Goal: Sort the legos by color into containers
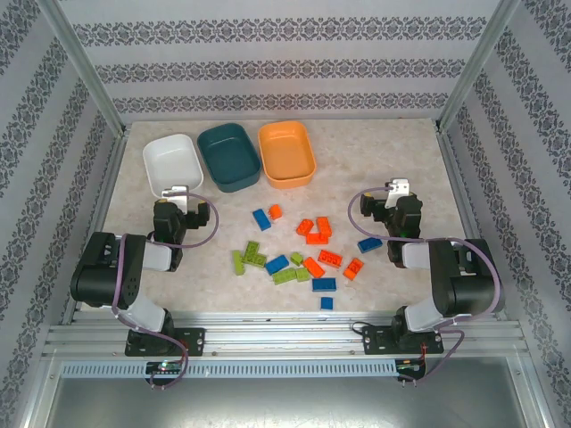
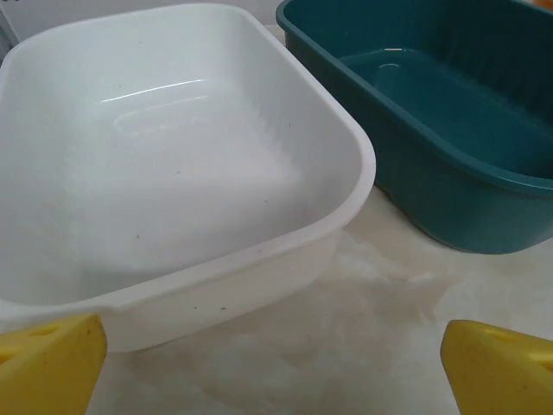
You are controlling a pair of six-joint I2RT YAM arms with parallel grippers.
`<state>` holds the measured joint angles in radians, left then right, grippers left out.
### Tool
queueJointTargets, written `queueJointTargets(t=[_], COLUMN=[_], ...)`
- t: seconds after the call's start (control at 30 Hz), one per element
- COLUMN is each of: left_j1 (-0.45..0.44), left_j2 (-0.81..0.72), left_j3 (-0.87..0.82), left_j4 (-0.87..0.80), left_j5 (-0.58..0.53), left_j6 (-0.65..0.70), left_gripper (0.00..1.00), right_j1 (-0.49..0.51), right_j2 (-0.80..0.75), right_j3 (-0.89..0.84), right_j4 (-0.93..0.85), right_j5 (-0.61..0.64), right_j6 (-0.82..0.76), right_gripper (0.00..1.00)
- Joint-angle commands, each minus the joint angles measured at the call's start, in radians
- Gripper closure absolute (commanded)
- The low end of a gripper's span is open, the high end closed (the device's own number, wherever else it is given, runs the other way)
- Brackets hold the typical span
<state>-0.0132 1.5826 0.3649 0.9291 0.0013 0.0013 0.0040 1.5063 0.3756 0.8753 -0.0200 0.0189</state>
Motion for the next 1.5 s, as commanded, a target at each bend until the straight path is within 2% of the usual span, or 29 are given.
queueJointTargets(t=[0.0, 1.33, 1.47], left_j1=[0.004, 0.004, 0.005], left_j2=[0.003, 0.002, 0.002], left_j3=[0.003, 0.02, 0.02], left_j4=[0.04, 0.011, 0.008], left_j5=[0.022, 0.009, -0.001], left_j6=[0.022, 0.014, 0.01], left_gripper=[0.0, 0.0, 0.0], right_j1=[-0.002, -0.003, -0.024], right_j2=[0.004, 0.004, 0.006], right_j3=[0.013, 0.011, 0.017], right_j4=[0.013, 0.013, 0.007], right_j5=[-0.022, -0.023, -0.059], right_j6=[-0.003, -0.002, 0.013], right_gripper=[0.02, 0.02, 0.02])
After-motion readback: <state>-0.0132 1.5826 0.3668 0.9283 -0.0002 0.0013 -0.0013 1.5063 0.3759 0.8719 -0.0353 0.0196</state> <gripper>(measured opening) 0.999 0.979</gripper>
